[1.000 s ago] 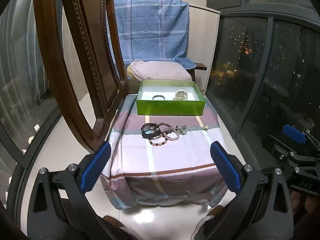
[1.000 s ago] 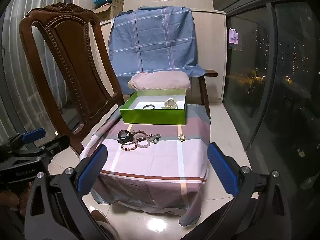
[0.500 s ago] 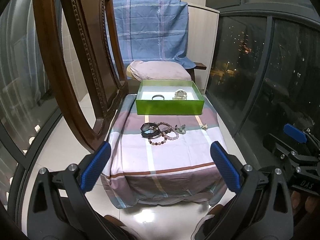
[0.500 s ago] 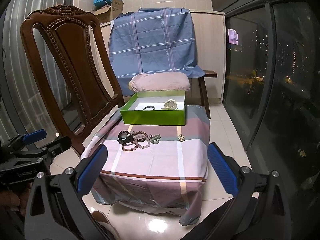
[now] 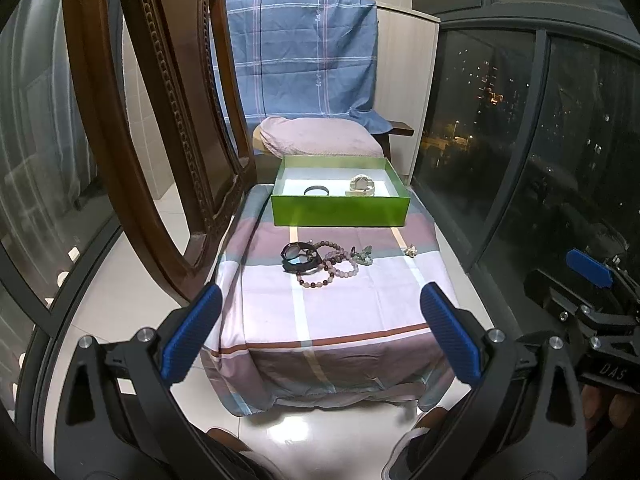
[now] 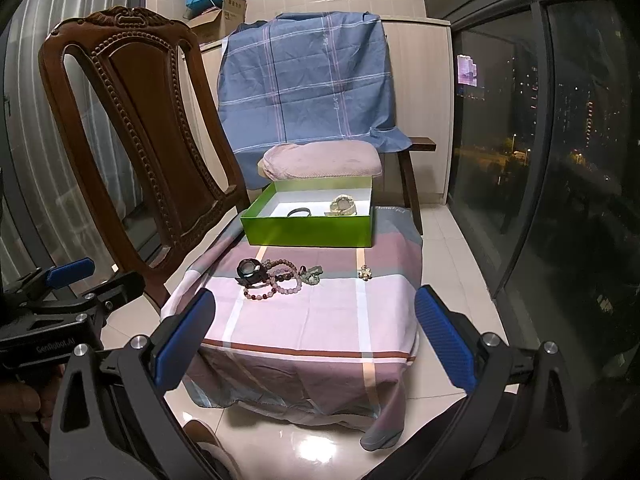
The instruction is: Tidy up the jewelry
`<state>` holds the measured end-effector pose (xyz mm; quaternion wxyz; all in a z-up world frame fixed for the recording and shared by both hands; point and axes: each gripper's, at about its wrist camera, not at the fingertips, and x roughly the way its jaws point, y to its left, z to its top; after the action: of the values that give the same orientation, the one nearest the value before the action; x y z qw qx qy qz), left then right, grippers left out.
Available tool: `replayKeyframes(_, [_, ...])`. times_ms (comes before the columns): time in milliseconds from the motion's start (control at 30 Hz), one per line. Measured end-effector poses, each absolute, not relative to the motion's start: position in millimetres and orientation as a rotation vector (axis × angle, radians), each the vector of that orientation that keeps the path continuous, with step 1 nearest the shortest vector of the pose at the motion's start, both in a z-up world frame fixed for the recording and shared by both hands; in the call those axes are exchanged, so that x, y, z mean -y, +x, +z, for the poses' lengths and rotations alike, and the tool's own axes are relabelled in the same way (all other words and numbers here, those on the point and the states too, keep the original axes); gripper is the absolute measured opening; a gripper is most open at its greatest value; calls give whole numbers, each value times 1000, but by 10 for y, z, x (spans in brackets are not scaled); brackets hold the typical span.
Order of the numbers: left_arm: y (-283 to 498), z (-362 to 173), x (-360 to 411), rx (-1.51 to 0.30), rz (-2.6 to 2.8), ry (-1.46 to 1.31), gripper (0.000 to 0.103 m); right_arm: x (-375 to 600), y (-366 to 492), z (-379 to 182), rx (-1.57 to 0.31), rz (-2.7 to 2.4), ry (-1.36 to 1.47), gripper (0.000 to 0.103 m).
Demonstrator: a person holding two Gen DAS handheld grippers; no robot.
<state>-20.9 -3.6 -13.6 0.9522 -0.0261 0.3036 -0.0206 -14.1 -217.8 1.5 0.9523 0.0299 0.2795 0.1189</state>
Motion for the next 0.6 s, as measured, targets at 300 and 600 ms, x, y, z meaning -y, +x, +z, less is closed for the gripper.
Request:
replayKeyframes(300, [-145, -184, 39, -632, -46, -53, 98, 2171, -90, -12, -580, 242, 62, 98])
replayKeyframes(600, [53, -267, 34, -656, -45, -46, 97, 2176, 54, -128, -604, 237, 70, 98])
